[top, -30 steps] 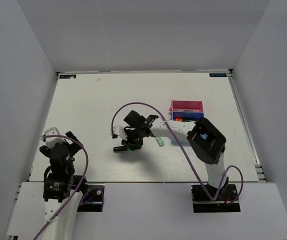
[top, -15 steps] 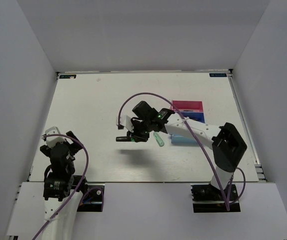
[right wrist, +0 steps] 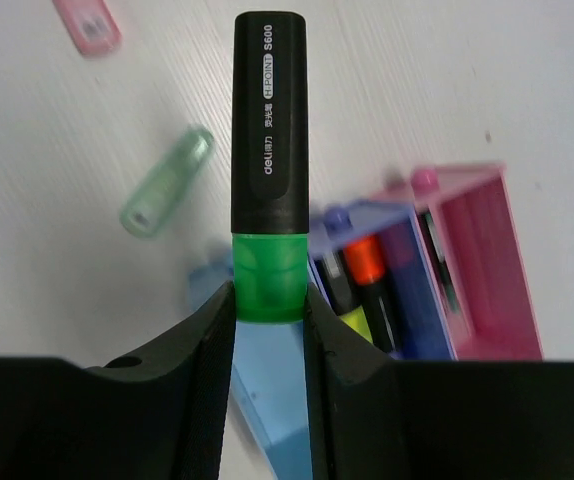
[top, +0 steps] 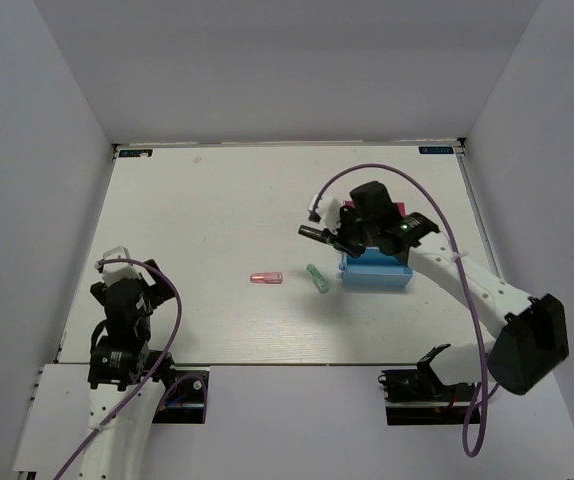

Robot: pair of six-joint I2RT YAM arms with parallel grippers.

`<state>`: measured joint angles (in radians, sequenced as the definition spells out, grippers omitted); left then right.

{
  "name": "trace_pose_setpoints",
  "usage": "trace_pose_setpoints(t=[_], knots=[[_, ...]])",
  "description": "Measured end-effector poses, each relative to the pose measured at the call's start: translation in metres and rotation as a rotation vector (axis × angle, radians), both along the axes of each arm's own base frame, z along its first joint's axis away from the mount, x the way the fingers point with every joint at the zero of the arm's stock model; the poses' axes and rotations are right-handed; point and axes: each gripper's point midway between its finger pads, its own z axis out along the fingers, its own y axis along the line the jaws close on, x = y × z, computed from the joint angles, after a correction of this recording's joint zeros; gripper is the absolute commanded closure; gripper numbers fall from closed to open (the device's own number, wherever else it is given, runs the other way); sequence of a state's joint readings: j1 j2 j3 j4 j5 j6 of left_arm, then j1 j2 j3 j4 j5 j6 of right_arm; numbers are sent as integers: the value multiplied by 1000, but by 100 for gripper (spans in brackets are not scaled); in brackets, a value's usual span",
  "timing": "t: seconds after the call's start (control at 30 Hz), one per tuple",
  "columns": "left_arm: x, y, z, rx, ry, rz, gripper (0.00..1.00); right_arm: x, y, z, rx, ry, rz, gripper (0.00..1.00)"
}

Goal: Sort the stationery into containers
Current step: Place the pen in the storage box.

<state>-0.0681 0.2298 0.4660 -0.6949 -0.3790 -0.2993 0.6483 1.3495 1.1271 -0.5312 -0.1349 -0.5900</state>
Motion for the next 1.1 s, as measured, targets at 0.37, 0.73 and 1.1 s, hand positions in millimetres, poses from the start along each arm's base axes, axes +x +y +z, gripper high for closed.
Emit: trace_pose_setpoints(t=[0.37, 0.73, 1.1], knots=[[7, -14, -5, -27, 24, -75, 0, 17, -121, -34, -167, -55, -205, 100], [8, -20, -7, -37, 37, -109, 0, 32, -155, -45, -198, -58, -142, 100], [11, -27, -9, -48, 49, -148, 0, 52, -149, -47, -209, -61, 25, 79]])
